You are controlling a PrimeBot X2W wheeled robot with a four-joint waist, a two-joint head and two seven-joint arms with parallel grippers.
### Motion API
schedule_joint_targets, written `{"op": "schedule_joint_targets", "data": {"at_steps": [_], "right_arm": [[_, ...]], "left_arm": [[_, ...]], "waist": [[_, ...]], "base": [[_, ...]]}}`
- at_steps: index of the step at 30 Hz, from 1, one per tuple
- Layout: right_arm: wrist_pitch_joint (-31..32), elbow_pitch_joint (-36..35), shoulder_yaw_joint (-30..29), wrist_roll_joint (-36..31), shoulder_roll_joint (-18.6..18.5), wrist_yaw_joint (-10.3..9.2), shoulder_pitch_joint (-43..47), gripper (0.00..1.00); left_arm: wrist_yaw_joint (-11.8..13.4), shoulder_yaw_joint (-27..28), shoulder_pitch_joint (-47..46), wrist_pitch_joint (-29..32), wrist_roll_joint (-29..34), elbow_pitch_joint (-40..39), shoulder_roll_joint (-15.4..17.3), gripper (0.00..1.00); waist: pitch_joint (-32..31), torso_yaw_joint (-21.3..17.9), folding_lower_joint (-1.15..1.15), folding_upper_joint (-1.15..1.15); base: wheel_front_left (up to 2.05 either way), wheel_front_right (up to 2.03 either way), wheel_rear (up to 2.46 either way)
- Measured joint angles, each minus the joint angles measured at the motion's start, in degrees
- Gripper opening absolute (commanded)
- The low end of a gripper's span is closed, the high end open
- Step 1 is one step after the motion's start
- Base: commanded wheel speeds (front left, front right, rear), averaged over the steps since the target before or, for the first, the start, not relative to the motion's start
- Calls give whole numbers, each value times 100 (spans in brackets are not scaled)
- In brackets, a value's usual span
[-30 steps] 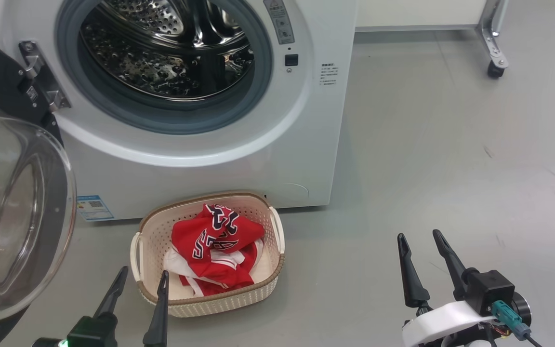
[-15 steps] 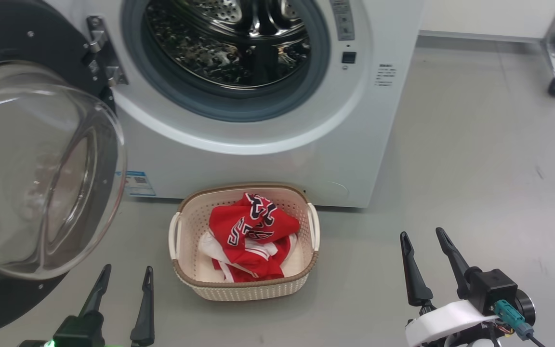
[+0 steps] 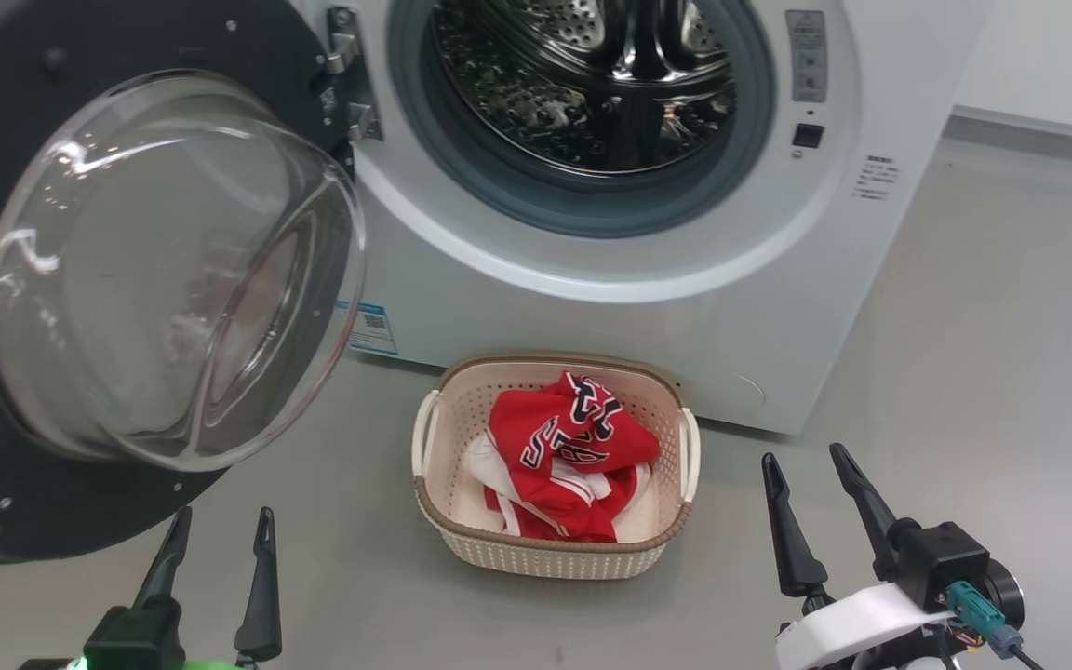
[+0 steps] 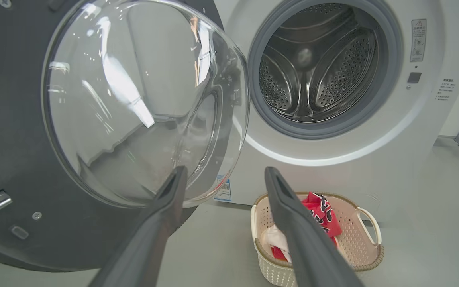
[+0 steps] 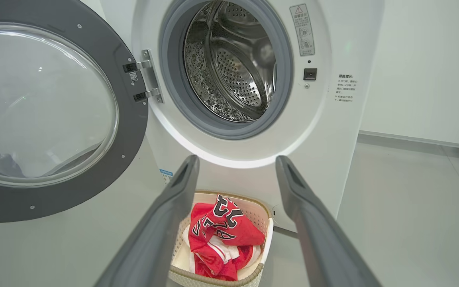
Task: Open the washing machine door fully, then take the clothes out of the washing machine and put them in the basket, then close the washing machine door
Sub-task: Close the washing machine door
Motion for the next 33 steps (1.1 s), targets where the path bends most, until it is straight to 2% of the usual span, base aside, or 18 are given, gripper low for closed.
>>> {"op": "schedule_joint_targets", "data": {"at_steps": [13, 33], "right_arm": [[9, 107, 193, 1, 26, 86, 9, 100], [48, 158, 268, 5, 48, 125, 10, 100]], "left_arm": [[27, 78, 23, 1, -1, 53, -4, 100], [85, 118, 93, 7, -16, -16, -22, 100]], "waist": [[-278, 530, 0, 0], [-382, 551, 0, 0]], "base": [[0, 0, 0], [0, 0, 0]]}}
